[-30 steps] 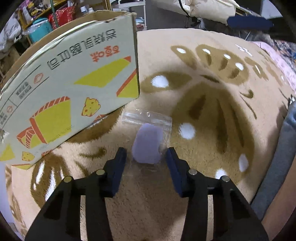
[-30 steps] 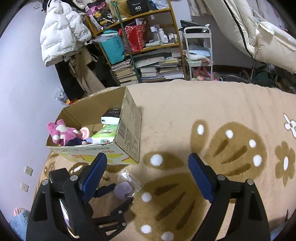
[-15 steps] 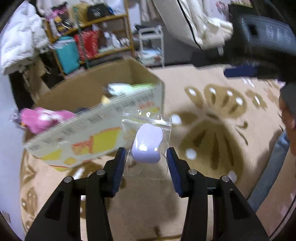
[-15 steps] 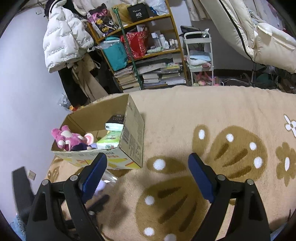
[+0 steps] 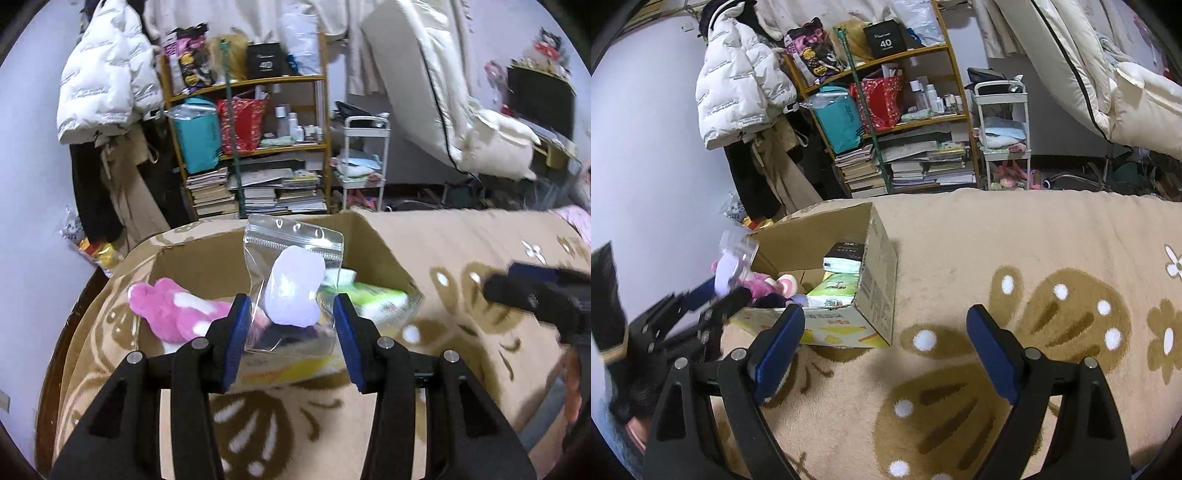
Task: Organize soft objects
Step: 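Lift the clear bag with the left tool and drop it into the box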
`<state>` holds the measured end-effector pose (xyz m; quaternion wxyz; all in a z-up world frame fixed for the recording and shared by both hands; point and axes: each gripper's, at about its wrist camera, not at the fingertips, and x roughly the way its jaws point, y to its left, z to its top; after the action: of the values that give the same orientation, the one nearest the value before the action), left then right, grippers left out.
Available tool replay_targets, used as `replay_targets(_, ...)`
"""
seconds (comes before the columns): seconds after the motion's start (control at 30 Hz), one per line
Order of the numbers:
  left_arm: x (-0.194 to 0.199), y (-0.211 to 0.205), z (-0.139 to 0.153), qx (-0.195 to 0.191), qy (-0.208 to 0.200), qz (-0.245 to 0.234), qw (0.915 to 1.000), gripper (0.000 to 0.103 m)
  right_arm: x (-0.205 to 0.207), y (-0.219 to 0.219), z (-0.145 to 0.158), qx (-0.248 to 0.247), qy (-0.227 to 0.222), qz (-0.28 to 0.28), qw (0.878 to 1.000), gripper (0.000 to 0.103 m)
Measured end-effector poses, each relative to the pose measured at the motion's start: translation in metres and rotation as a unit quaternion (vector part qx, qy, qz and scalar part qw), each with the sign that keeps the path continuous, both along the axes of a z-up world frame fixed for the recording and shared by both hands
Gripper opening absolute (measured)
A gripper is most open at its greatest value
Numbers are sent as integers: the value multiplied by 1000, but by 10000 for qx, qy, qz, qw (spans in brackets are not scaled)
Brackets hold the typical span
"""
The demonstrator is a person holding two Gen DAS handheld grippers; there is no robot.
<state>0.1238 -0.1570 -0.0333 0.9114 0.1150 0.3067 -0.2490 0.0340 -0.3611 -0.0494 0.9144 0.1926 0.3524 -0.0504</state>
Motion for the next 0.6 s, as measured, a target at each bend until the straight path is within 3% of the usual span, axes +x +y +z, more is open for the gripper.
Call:
replay_targets(0.17, 19, -6, -5, 132, 54, 93, 9999, 45, 2, 9, -2, -136, 13, 92, 9999, 94)
replay_targets(0.33, 21, -9, -10, 359, -148, 318, 9987, 48, 3, 20, -1, -333, -19, 250, 9991, 93)
replay_targets(0.4, 23, -8, -10, 333, -162, 442, 9983, 58, 3, 24, 0, -366, -39, 319, 9988, 94)
replay_targets(0.47, 25, -3, -8, 185, -131, 472, 9986, 60, 3, 26, 0, -346, -33, 377, 9987, 94)
replay_targets(0.6, 27, 7, -5, -25, 34, 530, 9986, 74, 5, 29, -3, -301, -10, 428, 9986, 94)
